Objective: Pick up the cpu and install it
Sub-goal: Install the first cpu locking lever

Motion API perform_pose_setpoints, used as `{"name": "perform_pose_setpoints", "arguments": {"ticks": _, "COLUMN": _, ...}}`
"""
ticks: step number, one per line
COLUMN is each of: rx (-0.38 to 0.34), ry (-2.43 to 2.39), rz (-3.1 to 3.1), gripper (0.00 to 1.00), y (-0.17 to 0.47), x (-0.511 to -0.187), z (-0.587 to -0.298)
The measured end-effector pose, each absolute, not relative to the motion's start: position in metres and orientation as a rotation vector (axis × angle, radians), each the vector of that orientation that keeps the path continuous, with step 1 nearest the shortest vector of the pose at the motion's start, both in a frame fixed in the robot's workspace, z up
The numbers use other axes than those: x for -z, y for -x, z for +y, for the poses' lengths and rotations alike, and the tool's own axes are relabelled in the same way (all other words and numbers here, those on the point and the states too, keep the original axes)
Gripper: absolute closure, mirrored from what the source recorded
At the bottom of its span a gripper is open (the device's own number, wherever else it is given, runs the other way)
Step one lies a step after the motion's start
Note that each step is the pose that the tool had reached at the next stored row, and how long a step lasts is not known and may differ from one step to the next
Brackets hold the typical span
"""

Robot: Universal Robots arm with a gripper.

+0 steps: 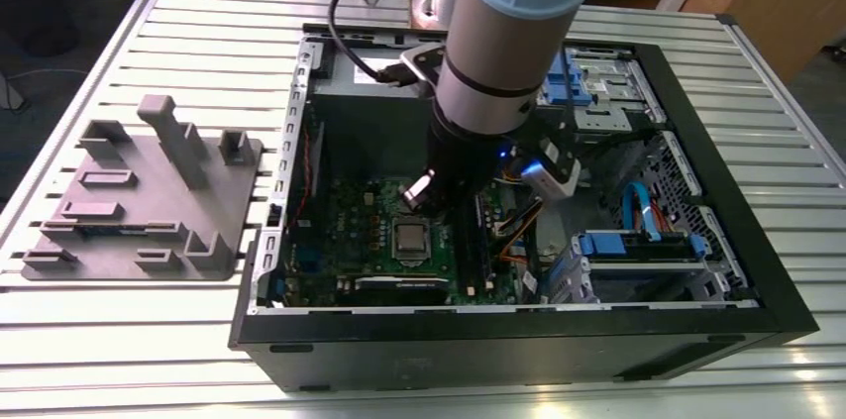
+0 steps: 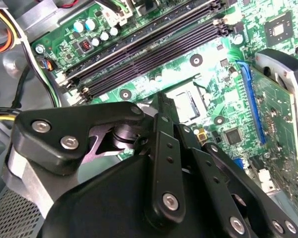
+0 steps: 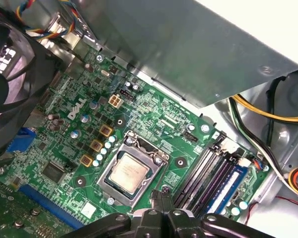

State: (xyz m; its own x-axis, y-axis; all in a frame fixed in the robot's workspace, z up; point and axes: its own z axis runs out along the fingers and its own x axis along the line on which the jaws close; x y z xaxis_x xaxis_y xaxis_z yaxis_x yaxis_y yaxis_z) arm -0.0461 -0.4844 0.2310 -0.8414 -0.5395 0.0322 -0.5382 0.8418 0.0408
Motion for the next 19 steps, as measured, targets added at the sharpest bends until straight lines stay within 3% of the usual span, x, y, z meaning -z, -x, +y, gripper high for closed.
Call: {"name": "perform_pose_setpoints", "arguments": {"ticks": 19, "rx": 0.046, "ry": -0.870, "rz": -2.974, "gripper": 0.90, "y": 0.045, "x": -0.249, "z": -0.476}}
